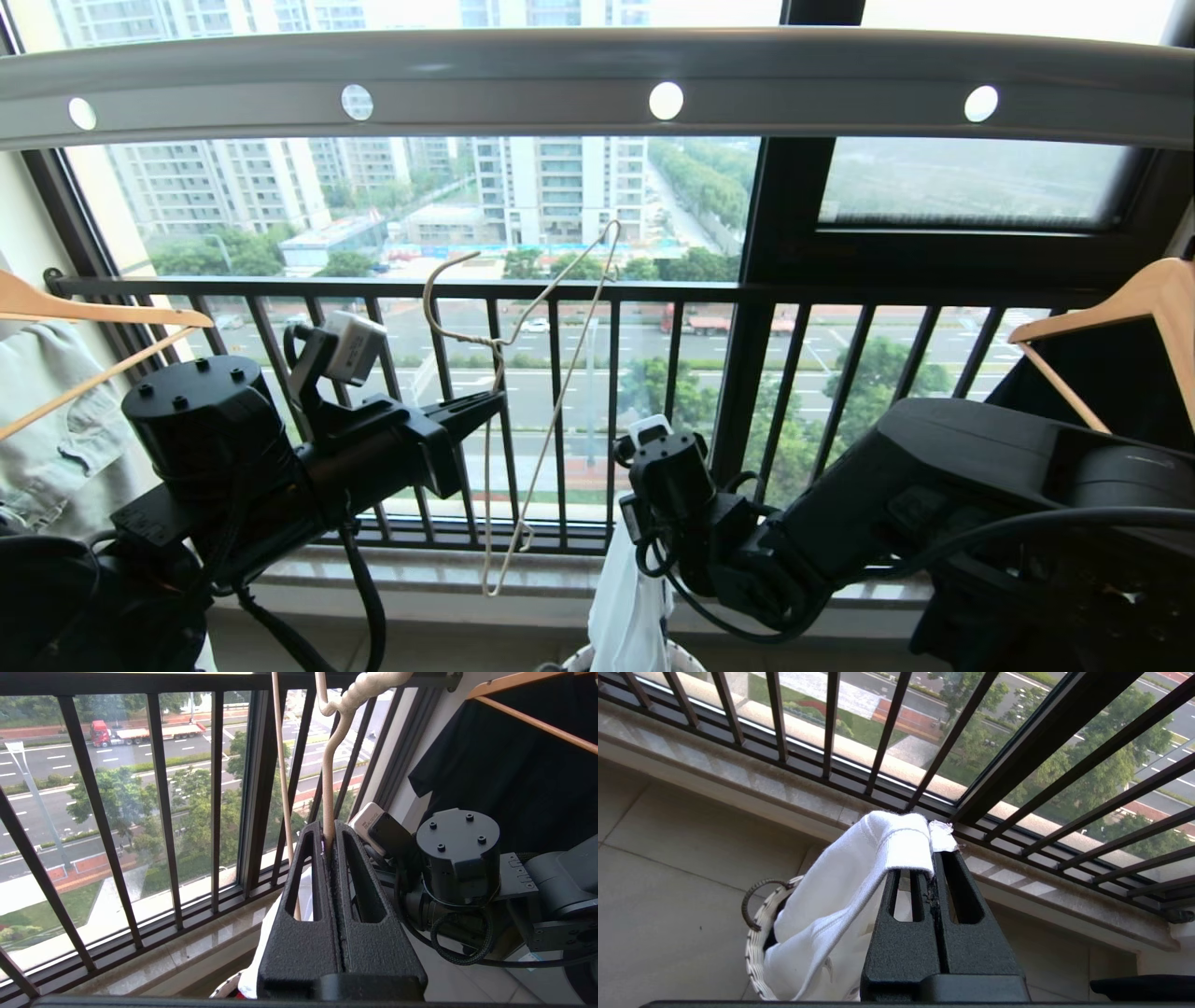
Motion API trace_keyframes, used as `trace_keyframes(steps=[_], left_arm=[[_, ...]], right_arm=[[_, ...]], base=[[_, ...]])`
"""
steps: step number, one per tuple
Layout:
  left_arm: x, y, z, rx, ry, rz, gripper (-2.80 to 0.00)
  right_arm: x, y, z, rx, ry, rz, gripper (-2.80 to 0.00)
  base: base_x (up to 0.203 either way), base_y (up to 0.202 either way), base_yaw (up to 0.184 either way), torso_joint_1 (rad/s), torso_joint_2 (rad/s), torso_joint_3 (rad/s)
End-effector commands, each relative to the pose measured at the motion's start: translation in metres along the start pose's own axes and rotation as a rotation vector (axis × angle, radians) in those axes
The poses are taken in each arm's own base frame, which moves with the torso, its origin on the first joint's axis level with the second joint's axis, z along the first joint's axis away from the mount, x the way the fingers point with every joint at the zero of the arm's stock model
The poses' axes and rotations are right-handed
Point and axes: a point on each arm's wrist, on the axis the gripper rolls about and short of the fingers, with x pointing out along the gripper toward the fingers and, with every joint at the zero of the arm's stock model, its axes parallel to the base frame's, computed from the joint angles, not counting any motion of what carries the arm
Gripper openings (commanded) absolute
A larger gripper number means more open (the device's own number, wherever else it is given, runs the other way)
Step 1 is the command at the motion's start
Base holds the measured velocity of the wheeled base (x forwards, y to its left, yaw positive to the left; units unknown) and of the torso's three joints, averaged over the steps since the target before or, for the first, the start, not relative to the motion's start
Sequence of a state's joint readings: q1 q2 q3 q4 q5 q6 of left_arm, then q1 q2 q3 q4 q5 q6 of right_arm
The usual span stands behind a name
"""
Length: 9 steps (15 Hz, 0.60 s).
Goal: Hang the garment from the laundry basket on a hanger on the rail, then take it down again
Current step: Put clothes in the basket
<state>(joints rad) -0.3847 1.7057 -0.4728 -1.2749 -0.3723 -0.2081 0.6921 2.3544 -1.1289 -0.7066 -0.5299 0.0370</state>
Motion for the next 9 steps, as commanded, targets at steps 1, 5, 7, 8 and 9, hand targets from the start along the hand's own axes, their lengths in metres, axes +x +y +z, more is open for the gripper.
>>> trace_keyframes(steps=[1,5,7,8,9], left_arm=[[0.000,0.000,-0.001,-0.001,-0.002,-0.003,-2.80],[0.000,0.000,0.001,0.002,-0.006,-0.004,-2.80],[-0.001,-0.001,0.001,0.001,-0.007,-0.004,-2.80],[-0.001,-0.001,0.001,0.002,-0.007,-0.005,-2.80],[-0.001,-0.001,0.001,0.003,-0.008,-0.006,-2.80]], right_arm=[[0.014,-0.001,-0.018,-0.027,0.043,-0.012,-2.80],[0.022,-0.010,-0.018,-0.042,0.017,-0.032,0.00],[0.017,-0.012,-0.018,-0.071,0.052,0.003,0.00],[0.015,-0.013,-0.017,-0.078,0.079,0.023,0.00],[0.013,-0.013,-0.014,-0.068,0.099,0.042,0.00]], base=[[0.000,0.000,0.000,0.000,0.00,0.000],[0.000,0.000,0.000,0.000,0.00,0.000],[0.000,0.000,0.000,0.000,0.00,0.000],[0.000,0.000,0.000,0.000,0.00,0.000],[0.000,0.000,0.000,0.000,0.00,0.000]])
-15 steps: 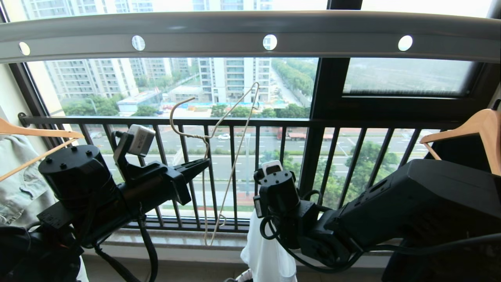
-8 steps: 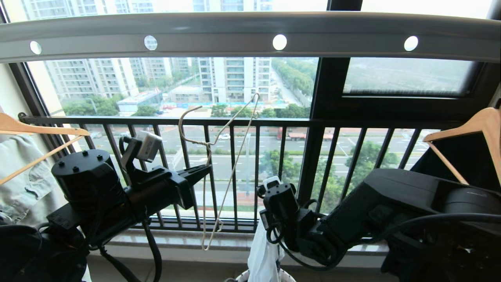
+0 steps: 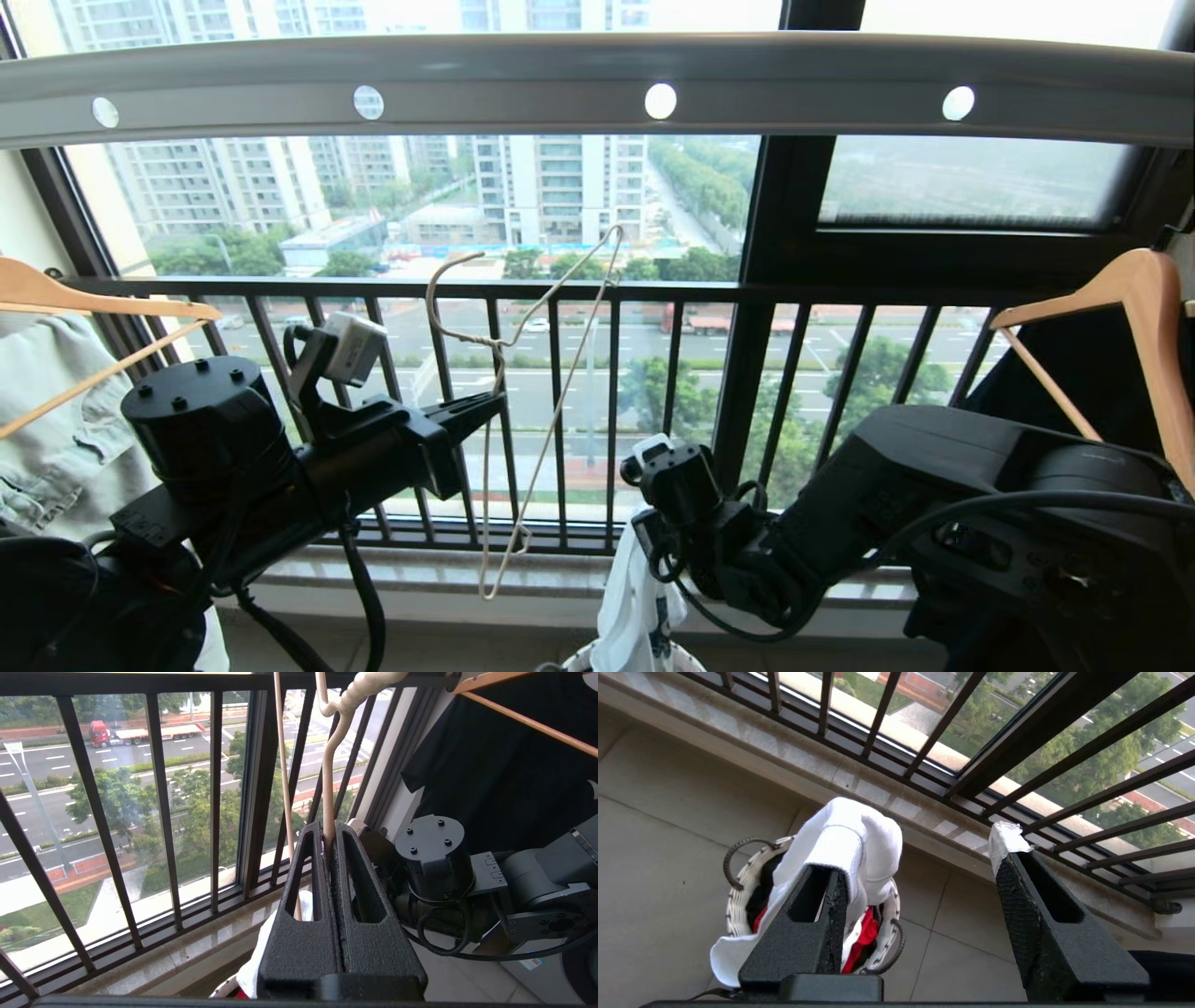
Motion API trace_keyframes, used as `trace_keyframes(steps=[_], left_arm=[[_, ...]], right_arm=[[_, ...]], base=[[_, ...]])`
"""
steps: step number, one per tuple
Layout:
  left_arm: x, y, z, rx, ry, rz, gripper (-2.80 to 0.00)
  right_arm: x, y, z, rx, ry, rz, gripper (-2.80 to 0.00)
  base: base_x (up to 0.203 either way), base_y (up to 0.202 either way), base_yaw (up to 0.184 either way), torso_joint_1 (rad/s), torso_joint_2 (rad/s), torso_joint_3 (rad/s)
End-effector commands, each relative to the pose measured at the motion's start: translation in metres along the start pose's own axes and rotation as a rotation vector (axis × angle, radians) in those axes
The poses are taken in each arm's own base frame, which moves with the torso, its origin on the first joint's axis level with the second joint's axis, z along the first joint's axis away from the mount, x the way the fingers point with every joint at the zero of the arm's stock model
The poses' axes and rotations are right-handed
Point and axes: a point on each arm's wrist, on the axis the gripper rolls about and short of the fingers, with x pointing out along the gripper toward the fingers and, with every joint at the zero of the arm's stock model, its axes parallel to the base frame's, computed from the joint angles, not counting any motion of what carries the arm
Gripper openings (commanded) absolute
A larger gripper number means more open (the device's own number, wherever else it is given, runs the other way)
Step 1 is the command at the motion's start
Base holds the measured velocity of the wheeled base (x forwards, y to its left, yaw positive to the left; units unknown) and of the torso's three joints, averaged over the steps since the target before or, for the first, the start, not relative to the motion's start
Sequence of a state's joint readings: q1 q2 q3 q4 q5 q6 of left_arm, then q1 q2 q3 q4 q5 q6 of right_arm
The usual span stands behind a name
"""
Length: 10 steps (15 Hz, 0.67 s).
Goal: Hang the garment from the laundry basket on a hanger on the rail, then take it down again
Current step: Put clothes in the basket
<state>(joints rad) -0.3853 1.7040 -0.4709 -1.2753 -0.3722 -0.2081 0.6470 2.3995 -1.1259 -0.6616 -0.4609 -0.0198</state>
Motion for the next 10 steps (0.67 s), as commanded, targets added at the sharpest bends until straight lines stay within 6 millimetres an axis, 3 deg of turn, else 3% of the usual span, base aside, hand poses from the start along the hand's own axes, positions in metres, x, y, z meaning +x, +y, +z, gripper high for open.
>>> trace_keyframes(steps=[1,5,8,10], left_arm=[[0.000,-0.001,0.001,0.003,-0.008,-0.005,-2.80],[-0.001,-0.002,0.003,0.008,-0.014,-0.006,-2.80],[-0.001,-0.001,0.004,0.020,-0.017,-0.004,-2.80],[-0.003,-0.002,0.005,0.022,-0.022,-0.005,-2.80]], right_arm=[[-0.006,-0.003,0.010,0.031,0.036,0.034,0.00],[-0.010,-0.017,0.025,0.121,0.243,0.085,0.00],[-0.006,-0.032,0.050,0.167,0.331,0.055,0.00],[0.006,-0.031,0.045,0.160,0.396,0.039,0.00]], base=[[0.000,0.000,0.000,0.000,0.00,0.000],[0.000,0.000,0.000,0.000,0.00,0.000],[0.000,0.000,0.000,0.000,0.00,0.000],[0.000,0.000,0.000,0.000,0.00,0.000]])
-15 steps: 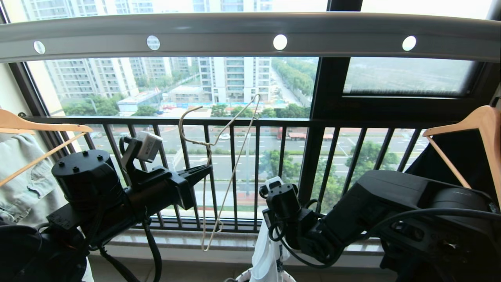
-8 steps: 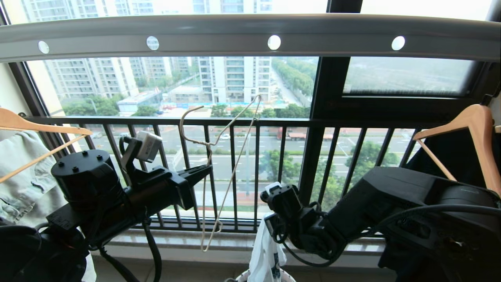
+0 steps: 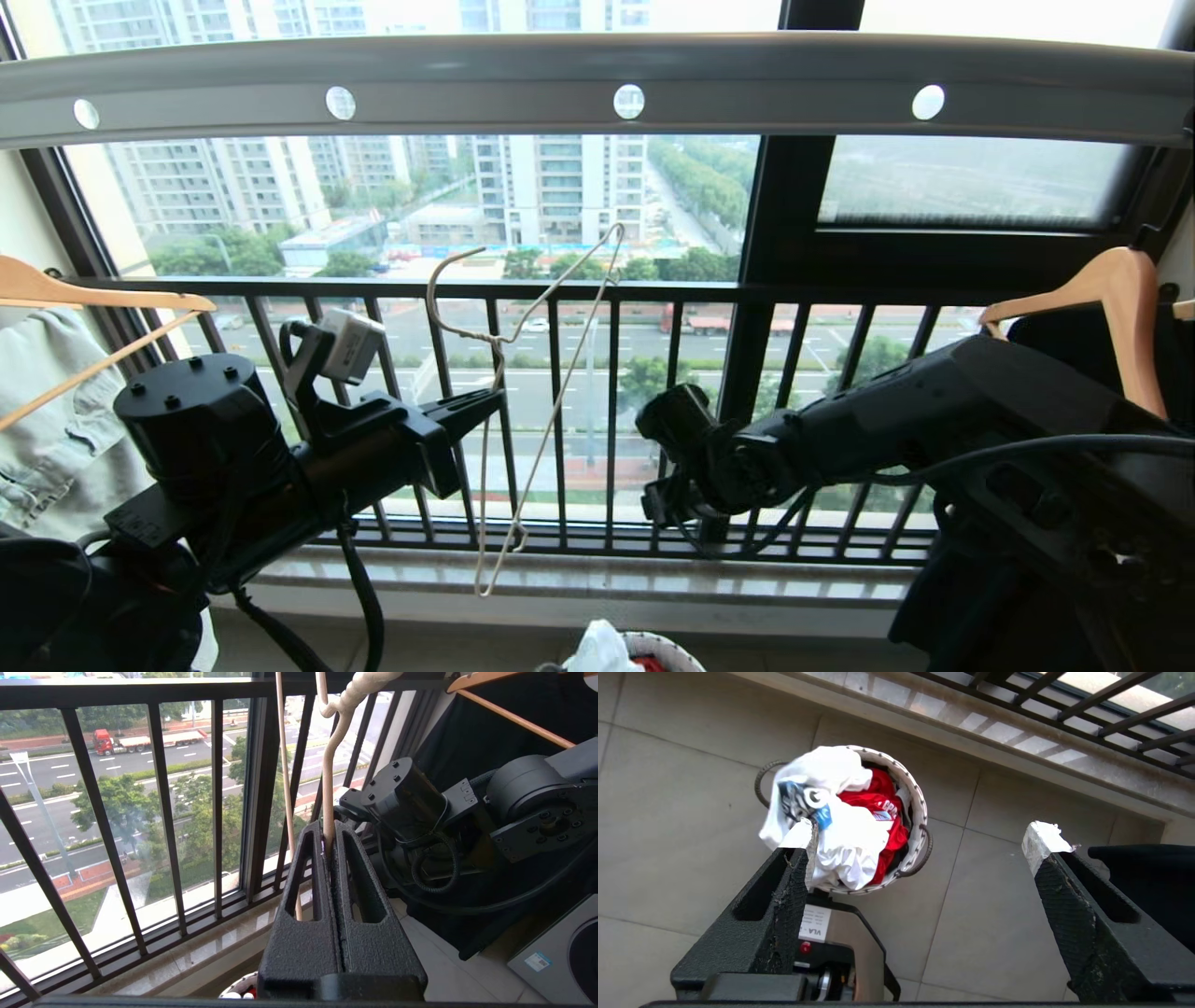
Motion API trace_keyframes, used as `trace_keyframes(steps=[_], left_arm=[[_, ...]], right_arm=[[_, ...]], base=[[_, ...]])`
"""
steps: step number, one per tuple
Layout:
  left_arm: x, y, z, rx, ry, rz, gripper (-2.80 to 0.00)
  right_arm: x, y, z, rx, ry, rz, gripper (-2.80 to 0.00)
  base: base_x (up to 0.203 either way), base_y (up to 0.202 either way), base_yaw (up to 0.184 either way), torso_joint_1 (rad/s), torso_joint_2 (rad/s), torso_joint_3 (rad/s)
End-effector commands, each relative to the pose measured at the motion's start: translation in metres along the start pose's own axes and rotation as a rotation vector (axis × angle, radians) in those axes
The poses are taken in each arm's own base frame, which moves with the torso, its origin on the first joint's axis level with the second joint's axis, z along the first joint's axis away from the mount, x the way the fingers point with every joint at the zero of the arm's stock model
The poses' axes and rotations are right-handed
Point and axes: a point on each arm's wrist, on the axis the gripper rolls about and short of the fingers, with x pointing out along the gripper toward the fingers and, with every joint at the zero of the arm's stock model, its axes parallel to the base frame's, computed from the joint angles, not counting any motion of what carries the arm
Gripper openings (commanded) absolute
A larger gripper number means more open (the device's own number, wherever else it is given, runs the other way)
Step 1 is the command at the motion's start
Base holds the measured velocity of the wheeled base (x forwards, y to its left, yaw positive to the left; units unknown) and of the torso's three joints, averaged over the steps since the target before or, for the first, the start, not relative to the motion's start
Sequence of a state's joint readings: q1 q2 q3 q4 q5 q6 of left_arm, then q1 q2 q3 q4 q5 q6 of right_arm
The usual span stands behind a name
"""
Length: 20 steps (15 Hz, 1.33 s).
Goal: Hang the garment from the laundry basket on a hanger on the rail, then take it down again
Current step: Put clothes in the basket, then hang the clothes rack on the clothesline
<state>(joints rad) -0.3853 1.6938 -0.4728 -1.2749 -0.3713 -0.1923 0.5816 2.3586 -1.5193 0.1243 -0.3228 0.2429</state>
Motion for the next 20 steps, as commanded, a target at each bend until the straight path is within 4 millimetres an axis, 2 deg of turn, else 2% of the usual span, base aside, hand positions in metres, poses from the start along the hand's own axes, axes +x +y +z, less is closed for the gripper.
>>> trace_keyframes(steps=[1,3,4,6,8,10,12,14,16,18,20], left_arm=[[-0.002,-0.002,0.004,0.005,-0.018,-0.006,-2.80],[-0.003,-0.002,0.004,0.002,-0.011,-0.008,-2.80],[-0.002,-0.001,0.001,-0.002,0.000,-0.005,-2.80],[-0.001,0.001,-0.008,-0.012,0.032,0.000,-2.80],[-0.003,0.001,-0.014,-0.004,0.056,0.000,-2.80],[-0.015,-0.002,-0.013,0.013,0.054,0.009,-2.80],[-0.030,-0.009,-0.002,0.032,0.021,0.008,-2.80],[-0.055,-0.018,0.014,0.052,-0.020,0.023,-2.80],[-0.086,-0.026,0.030,0.053,-0.022,0.064,-2.80],[-0.117,-0.036,0.041,0.038,0.009,0.111,-2.80],[-0.142,-0.046,0.051,0.000,0.079,0.168,-2.80]], right_arm=[[0.007,-0.002,-0.003,-0.005,0.068,-0.024,0.00],[-0.008,-0.009,-0.013,-0.008,0.103,-0.033,0.00],[-0.019,-0.014,-0.018,-0.011,0.113,-0.035,-2.80],[-0.044,-0.021,-0.030,-0.011,0.131,-0.035,-2.80],[-0.081,-0.029,-0.045,-0.006,0.129,-0.026,-2.80],[-0.115,-0.032,-0.075,-0.033,0.146,-0.031,-2.80],[-0.138,-0.042,-0.098,-0.032,0.143,-0.060,-2.80],[-0.148,-0.049,-0.113,-0.020,0.124,-0.060,-2.80],[-0.150,-0.041,-0.118,-0.024,0.059,-0.021,-2.80],[-0.168,-0.038,-0.119,-0.031,0.003,0.024,-2.80],[-0.173,-0.038,-0.121,-0.035,-0.012,0.034,-2.80]], base=[[0.000,0.000,0.000,0.000,0.00,0.000],[0.000,0.000,0.000,0.000,0.00,0.000],[0.000,0.000,0.000,0.000,0.00,0.000],[0.000,0.000,0.000,0.000,0.00,0.000],[0.000,0.000,0.000,0.000,0.00,0.000],[0.000,0.000,0.000,0.000,0.00,0.000],[0.000,0.000,0.000,0.000,0.00,0.000],[0.000,0.000,0.000,0.000,0.00,0.000],[0.000,0.000,0.000,0.000,0.00,0.000],[0.000,0.000,0.000,0.000,0.00,0.000],[0.000,0.000,0.000,0.000,0.00,0.000]])
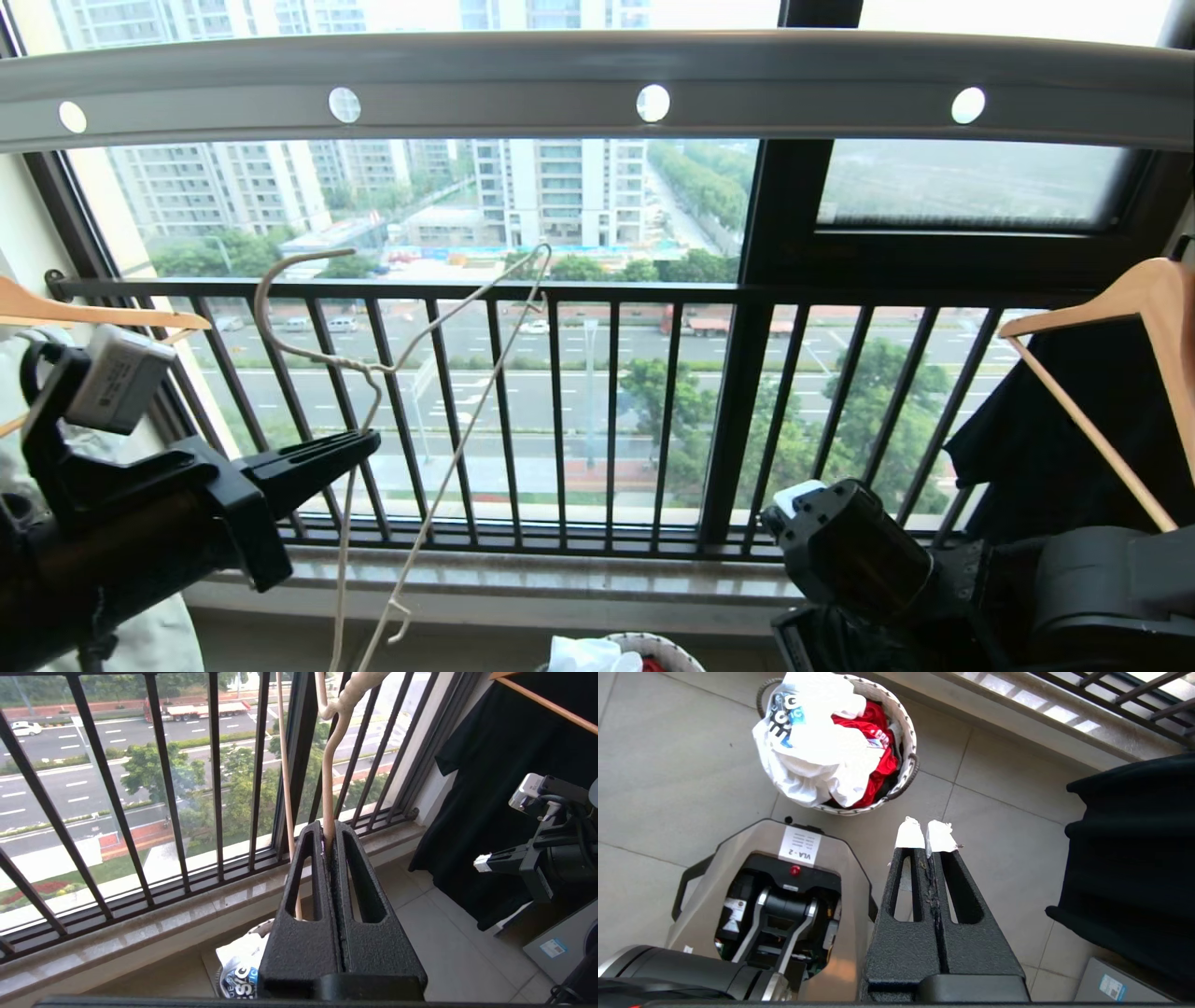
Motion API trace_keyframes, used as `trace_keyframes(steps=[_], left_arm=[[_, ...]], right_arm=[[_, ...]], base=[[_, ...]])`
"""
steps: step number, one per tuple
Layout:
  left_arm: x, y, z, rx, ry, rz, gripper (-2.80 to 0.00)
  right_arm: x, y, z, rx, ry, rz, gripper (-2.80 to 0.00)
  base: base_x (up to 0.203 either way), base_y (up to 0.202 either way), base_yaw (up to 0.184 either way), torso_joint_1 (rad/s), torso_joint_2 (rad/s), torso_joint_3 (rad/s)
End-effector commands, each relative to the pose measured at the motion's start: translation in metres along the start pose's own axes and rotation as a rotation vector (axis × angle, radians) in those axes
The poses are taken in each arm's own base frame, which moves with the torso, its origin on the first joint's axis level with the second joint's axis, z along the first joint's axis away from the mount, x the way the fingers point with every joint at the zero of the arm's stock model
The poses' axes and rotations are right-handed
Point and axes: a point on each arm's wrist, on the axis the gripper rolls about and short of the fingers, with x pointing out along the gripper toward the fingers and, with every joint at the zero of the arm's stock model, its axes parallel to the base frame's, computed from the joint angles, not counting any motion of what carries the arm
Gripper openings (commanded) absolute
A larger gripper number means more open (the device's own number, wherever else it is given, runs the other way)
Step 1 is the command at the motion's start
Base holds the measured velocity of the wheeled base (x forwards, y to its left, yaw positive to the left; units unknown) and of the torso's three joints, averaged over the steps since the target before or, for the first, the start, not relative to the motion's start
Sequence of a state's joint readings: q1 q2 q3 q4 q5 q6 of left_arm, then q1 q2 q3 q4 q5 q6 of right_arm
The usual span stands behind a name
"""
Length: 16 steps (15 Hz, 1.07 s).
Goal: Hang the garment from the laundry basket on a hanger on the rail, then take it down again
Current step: Hang the clothes rack on the clothesline
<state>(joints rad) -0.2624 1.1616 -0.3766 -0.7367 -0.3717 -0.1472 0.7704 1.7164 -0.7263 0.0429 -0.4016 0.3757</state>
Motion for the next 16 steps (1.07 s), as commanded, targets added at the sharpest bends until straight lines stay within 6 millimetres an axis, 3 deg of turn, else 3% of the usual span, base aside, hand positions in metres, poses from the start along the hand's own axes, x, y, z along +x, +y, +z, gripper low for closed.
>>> trace_keyframes(steps=[1,4,7,11,16], left_arm=[[-0.047,-0.016,0.023,-0.014,0.009,0.054,-2.80],[-0.053,-0.021,0.054,-0.011,-0.027,0.109,-2.80],[-0.052,-0.021,0.063,-0.042,0.051,0.162,-2.80],[-0.053,-0.023,0.092,-0.046,0.173,0.255,-2.80],[-0.018,0.001,0.110,0.071,0.281,0.653,-2.80]], right_arm=[[-0.010,-0.002,-0.002,0.004,-0.035,0.019,-2.80],[-0.013,0.001,0.008,-0.090,-0.083,0.033,-2.80],[-0.028,0.003,0.029,-0.200,-0.169,0.048,-2.80],[-0.041,0.006,0.050,-0.224,-0.252,0.062,-2.80],[-0.038,0.007,0.052,-0.245,-0.249,0.057,-2.80]], base=[[0.000,0.000,0.000,0.000,0.00,0.000],[0.000,0.000,0.000,0.000,0.00,0.000],[0.000,0.000,0.000,0.000,0.00,0.000],[0.000,0.000,0.000,0.000,0.00,0.000],[0.000,0.000,0.000,0.000,0.00,0.000]])
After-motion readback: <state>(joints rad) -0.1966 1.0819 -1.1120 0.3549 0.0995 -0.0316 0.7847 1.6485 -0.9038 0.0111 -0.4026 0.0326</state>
